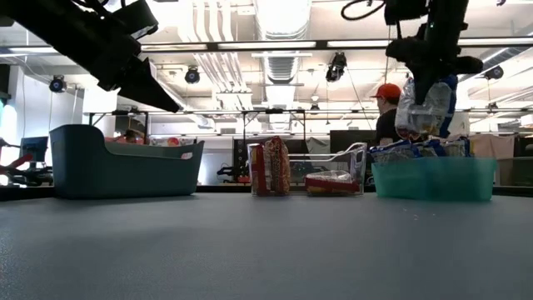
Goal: Sort Maruchan noodles
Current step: Put the blue noodle pack into the transparent bin, then return to Home Position
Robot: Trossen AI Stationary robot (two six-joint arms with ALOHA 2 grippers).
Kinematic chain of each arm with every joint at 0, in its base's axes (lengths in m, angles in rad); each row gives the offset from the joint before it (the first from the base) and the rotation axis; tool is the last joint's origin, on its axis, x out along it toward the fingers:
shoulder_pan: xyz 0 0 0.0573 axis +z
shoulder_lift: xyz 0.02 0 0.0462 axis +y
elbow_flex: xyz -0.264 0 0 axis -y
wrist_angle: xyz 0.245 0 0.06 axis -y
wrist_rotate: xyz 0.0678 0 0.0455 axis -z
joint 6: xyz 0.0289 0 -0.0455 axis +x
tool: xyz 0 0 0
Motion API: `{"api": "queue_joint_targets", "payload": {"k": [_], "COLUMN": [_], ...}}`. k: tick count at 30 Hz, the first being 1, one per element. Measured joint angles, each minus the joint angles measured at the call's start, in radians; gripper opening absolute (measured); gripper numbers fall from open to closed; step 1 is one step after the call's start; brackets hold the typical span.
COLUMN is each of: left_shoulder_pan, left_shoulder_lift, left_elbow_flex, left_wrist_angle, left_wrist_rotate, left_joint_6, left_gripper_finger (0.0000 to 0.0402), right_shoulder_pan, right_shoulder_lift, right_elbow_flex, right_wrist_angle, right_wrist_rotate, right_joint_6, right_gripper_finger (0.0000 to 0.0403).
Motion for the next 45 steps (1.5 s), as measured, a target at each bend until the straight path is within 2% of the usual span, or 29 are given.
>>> {"api": "queue_joint_targets", "payload": {"k": [8, 19, 27, 31, 35, 39, 45], "left_shoulder_pan": [0.0, 0.0, 0.0, 0.0, 0.0, 0.0, 0.0], "left_shoulder_lift": [0.0, 0.0, 0.0, 0.0, 0.0, 0.0, 0.0], "left_elbow_flex": [0.0, 0.0, 0.0, 0.0, 0.0, 0.0, 0.0], "left_wrist_angle": [0.0, 0.0, 0.0, 0.0, 0.0, 0.0, 0.0], "left_wrist_rotate": [0.0, 0.0, 0.001, 0.001, 0.001, 0.001, 0.001], "left_joint_6": [-0.006, -0.004, -0.006, -0.007, -0.007, -0.012, -0.015], "left_gripper_finger": [0.0, 0.0, 0.0, 0.0, 0.0, 0.0, 0.0], "right_shoulder_pan": [0.0, 0.0, 0.0, 0.0, 0.0, 0.002, 0.005], "right_shoulder_lift": [-0.008, 0.043, 0.05, 0.046, 0.046, 0.035, 0.032], "right_elbow_flex": [-0.118, -0.202, -0.172, -0.119, -0.046, 0.014, 0.041], "right_wrist_angle": [0.06, 0.138, 0.161, 0.116, 0.059, 0.035, 0.011], "right_wrist_rotate": [-0.024, -0.006, 0.033, 0.041, 0.083, 0.134, 0.111], "right_joint_6": [0.022, 0.052, 0.014, 0.0, -0.028, -0.024, -0.04], "right_gripper_finger": [0.0072, 0.0076, 0.0128, 0.0152, 0.016, 0.0132, 0.0025]}}
